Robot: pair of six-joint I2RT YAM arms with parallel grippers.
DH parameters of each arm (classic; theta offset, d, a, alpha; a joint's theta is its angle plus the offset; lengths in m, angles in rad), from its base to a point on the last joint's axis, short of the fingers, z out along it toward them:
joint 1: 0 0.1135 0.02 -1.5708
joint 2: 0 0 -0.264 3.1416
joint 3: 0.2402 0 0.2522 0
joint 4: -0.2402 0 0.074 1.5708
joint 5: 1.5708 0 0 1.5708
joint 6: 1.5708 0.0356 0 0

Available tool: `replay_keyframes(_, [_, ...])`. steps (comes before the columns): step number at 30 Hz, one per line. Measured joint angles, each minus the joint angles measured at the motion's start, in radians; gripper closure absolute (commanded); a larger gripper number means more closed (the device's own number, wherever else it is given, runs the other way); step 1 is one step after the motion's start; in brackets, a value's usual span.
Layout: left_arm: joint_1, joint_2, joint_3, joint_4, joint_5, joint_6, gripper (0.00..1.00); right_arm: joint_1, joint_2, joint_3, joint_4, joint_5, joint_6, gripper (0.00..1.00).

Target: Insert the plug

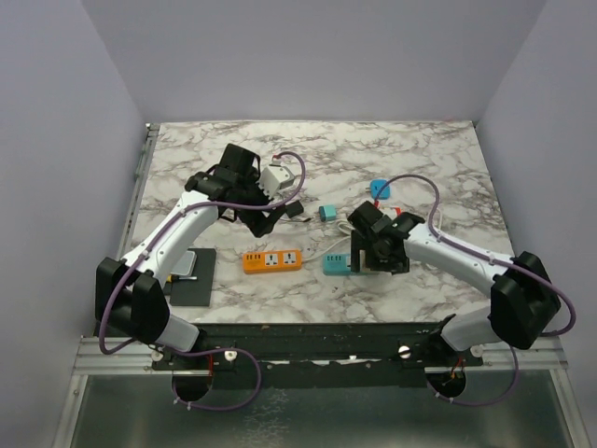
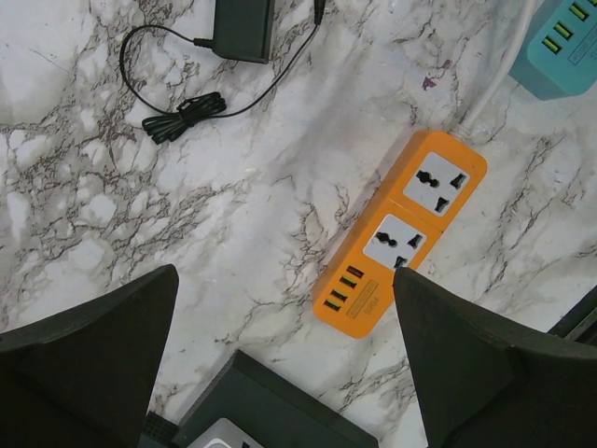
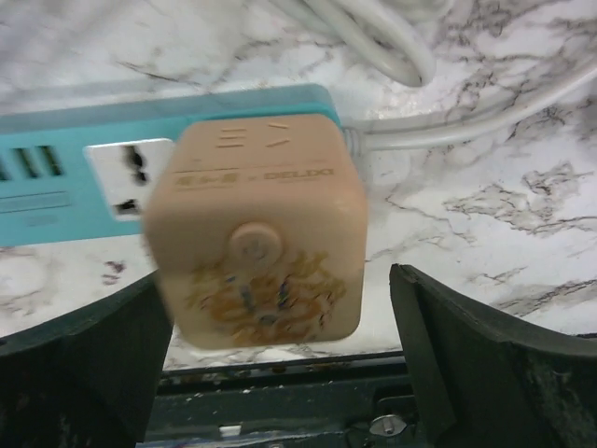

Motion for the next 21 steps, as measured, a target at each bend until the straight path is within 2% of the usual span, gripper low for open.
replay_keyframes(6, [0.000, -0.011, 0.012, 0.000, -0.009, 0.000, 0.01, 0.000, -0.015, 0.238, -0.134, 0.015, -0.021, 0.00])
replay_keyframes(11, [0.000, -0.019, 0.025, -0.001, -0.016, 0.000, 0.01, -0.038, -0.048, 0.418, -0.183, 0.050, -0.063, 0.00])
replay_keyframes(16, [0.000, -0.020, 0.039, 0.001, -0.025, -0.002, 0.01, -0.192, -0.051, 0.456, -0.180, 0.088, -0.115, 0.00])
replay_keyframes(21, [0.000, -0.020, 0.040, 0.001, -0.038, -0.001, 0.01, -0.263, 0.071, 0.451, -0.170, 0.153, -0.147, 0.00])
